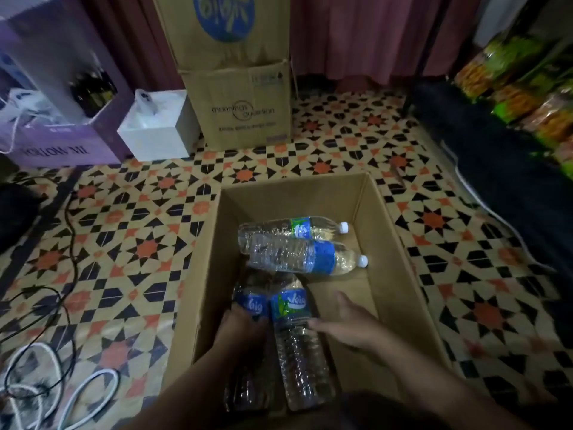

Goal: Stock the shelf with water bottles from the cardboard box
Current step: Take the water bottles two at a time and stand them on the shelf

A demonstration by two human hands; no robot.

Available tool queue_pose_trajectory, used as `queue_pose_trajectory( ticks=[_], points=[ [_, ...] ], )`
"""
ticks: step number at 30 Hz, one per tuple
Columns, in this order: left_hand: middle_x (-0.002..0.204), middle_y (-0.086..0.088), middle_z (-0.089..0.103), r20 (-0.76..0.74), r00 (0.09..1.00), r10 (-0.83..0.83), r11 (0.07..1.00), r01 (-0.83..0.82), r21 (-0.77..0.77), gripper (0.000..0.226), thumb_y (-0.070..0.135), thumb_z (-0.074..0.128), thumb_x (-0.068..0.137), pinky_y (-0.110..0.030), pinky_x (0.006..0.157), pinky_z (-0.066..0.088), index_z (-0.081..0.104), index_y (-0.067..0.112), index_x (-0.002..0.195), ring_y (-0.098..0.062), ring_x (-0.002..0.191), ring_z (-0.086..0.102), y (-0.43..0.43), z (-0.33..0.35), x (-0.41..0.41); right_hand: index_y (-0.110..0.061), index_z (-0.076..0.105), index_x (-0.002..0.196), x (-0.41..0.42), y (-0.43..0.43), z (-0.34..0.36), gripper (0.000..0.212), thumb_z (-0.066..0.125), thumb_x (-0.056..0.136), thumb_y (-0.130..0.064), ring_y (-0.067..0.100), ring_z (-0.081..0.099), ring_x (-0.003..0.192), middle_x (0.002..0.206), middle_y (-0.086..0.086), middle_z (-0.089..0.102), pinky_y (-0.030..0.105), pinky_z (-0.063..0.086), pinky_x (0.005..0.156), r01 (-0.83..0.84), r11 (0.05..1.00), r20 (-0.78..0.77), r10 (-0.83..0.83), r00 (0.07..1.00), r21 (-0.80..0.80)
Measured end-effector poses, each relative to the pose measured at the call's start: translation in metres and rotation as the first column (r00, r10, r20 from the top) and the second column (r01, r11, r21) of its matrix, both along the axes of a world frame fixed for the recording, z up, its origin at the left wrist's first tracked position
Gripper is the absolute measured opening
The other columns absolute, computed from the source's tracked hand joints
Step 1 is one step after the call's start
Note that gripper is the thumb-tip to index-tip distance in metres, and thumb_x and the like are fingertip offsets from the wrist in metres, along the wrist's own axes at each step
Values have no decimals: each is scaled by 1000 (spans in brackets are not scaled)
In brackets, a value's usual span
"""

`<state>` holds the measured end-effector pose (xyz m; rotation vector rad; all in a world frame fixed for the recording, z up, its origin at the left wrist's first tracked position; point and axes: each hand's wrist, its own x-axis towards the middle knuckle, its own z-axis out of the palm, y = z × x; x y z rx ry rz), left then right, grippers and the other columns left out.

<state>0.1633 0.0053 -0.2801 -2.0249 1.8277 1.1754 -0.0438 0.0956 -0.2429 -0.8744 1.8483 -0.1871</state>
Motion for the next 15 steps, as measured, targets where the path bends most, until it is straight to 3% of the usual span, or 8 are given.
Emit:
queue_pose_trajectory(
  ticks=[2, 5, 10, 13, 15],
  points=[
    [136, -16, 51, 19, 1000, 17, 1000, -18, 7, 86, 67, 50, 74, -36, 106, 41, 44, 7, 136, -29, 123, 51, 9, -11, -3, -18, 10, 156, 25, -8, -28, 109, 69, 77, -64, 24, 38, 140, 157, 6, 35, 30, 35, 109, 14, 1000, 29, -14, 999, 8],
    [140, -20, 42, 73, 994, 79, 996, -76, -46, 84, 61, 59, 83, -34, 110, 31, 35, 3, 139, -33, 132, 39, 17, -15, -10, -22, 9, 155, 54, -13, -78, 139, 61, 44, -87, 26, 34, 141, 157, 8, 29, 43, 36, 113, 30, 999, -47, -28, 999, 42],
    [136, -19, 41, 26, 984, 175, 978, -170, -124, 78, 42, 75, 78, -35, 105, 38, 37, 2, 132, -34, 128, 44, 15, -20, -15, -16, 13, 155, 50, -24, -99, 145, 79, 38, -71, 27, 33, 141, 156, 9, 27, 42, 38, 112, 32, 996, -91, -25, 996, 78],
    [131, -13, 48, -61, 967, 248, 966, -251, -58, 77, 34, 81, 74, -31, 100, 42, 42, 5, 133, -31, 127, 48, 13, -31, -13, -13, 34, 145, 36, -29, -95, 129, 83, 36, -63, 26, 52, 126, 143, 8, 48, 34, 47, 103, -18, 990, -121, 35, 992, 140],
    [115, -5, 59, -131, 932, 337, 941, -332, 59, 52, 32, 82, 75, -28, 93, 47, 57, 13, 117, -27, 117, 57, 14, -40, -12, -16, 33, 144, 30, -27, -96, 117, 86, 47, -56, 28, 49, 130, 144, 9, 46, 34, 45, 105, -92, 984, -193, 121, 974, 152]
  ],
)
